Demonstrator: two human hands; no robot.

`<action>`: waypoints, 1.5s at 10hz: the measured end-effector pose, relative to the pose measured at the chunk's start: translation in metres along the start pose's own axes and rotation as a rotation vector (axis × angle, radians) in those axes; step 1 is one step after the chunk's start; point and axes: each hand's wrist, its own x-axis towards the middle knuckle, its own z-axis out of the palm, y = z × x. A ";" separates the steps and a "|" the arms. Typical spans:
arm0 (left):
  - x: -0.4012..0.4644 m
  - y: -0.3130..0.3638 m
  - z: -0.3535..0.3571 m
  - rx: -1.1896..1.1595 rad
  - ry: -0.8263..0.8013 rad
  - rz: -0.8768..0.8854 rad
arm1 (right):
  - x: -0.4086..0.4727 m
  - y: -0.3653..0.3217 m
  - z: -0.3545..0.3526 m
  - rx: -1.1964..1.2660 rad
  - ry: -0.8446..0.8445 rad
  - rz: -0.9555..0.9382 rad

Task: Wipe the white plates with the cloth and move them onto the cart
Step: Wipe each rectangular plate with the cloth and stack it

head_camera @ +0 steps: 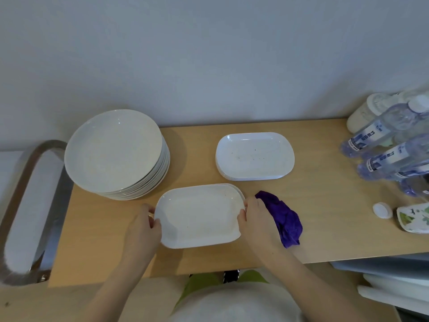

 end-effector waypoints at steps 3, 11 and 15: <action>0.011 -0.004 0.008 -0.050 -0.036 0.005 | 0.012 0.007 0.014 -0.014 0.053 -0.038; 0.019 -0.010 0.015 -0.043 -0.075 0.042 | 0.000 0.028 0.002 -0.507 0.175 0.243; 0.022 -0.014 0.018 -0.059 -0.087 0.030 | -0.008 0.015 -0.028 0.074 0.262 0.172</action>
